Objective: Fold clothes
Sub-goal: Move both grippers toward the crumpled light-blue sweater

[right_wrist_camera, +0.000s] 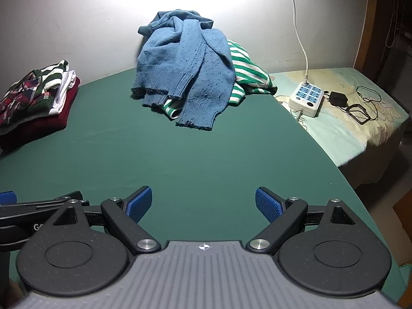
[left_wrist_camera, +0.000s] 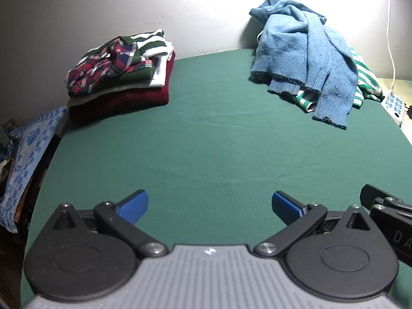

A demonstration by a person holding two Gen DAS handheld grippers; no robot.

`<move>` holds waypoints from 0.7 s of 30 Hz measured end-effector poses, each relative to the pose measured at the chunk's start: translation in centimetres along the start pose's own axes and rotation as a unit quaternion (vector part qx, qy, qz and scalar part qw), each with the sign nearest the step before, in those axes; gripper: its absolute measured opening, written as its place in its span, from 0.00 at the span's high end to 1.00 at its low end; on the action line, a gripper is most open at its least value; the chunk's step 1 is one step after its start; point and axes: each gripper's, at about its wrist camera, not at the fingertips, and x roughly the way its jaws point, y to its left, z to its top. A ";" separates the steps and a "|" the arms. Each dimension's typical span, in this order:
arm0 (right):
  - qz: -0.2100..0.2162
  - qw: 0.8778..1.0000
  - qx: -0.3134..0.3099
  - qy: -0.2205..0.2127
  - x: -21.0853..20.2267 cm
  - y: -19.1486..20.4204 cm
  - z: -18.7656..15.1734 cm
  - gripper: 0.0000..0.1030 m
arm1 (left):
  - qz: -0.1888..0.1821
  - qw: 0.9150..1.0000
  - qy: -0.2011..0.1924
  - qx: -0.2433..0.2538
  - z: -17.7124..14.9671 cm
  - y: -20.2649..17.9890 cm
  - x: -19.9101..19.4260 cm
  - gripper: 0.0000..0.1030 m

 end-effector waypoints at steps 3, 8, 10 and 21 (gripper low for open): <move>-0.003 1.000 -0.017 0.000 0.0 0.5 0.0 0.13 | -0.010 1.000 0.002 -0.004 0.0 0.3 -0.3 0.01; -0.037 0.999 -0.020 -0.033 -1.9 1.8 -1.0 0.13 | -0.034 0.999 -0.004 -0.004 -0.1 1.4 -0.7 0.01; -0.048 0.998 -0.017 -0.034 -2.4 2.3 -1.0 0.13 | -0.044 0.999 -0.011 -0.005 -0.3 2.1 -0.7 0.01; -0.067 0.996 0.022 -0.049 -3.3 3.5 -3.1 0.14 | -0.074 0.997 -0.025 0.019 -1.1 4.6 -1.2 0.01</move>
